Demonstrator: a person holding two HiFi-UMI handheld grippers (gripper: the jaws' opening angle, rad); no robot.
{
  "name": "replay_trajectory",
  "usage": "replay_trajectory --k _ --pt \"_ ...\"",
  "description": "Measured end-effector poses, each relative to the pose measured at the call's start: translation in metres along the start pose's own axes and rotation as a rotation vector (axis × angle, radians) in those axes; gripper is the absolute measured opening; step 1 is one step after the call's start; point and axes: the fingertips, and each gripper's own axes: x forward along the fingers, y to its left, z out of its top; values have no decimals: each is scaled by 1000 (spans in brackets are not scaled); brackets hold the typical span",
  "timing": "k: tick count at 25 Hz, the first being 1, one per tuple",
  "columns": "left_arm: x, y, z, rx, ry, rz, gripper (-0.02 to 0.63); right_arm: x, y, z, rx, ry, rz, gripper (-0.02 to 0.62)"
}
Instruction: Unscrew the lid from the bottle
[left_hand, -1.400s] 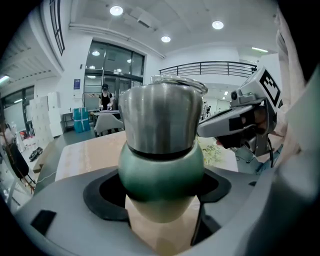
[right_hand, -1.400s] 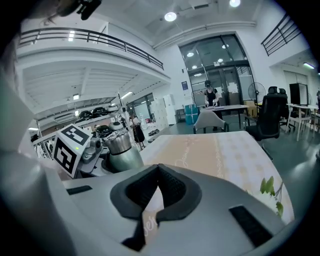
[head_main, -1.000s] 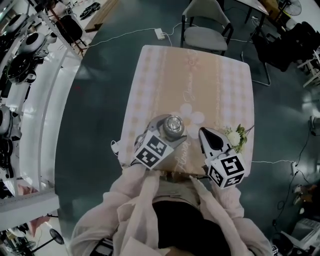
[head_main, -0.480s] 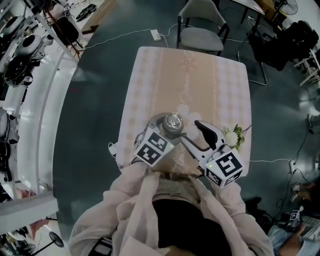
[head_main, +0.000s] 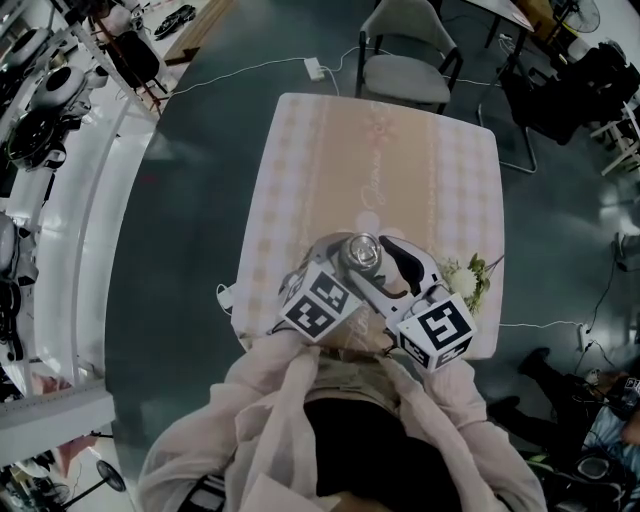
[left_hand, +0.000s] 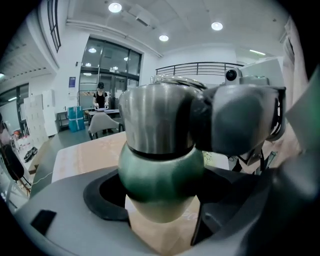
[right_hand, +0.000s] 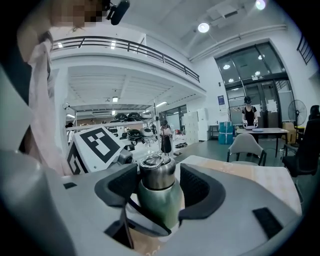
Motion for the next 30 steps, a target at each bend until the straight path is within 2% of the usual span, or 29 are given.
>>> replay_trajectory --k 6,14,20,25,30 --pt "5 -6 3 3 1 -18 396 2 -2 2 -25 -24 14 255" --pt "-2 -8 8 70 -6 -29 396 -4 4 7 -77 -43 53 250" --pt "-5 -13 12 100 -42 -42 396 -8 14 19 -125 -130 84 247" --pt "-9 -17 12 161 -50 -52 396 -13 21 21 -173 -155 121 244" --pt "-16 -27 9 250 -45 -120 396 -18 32 25 -198 -165 209 244"
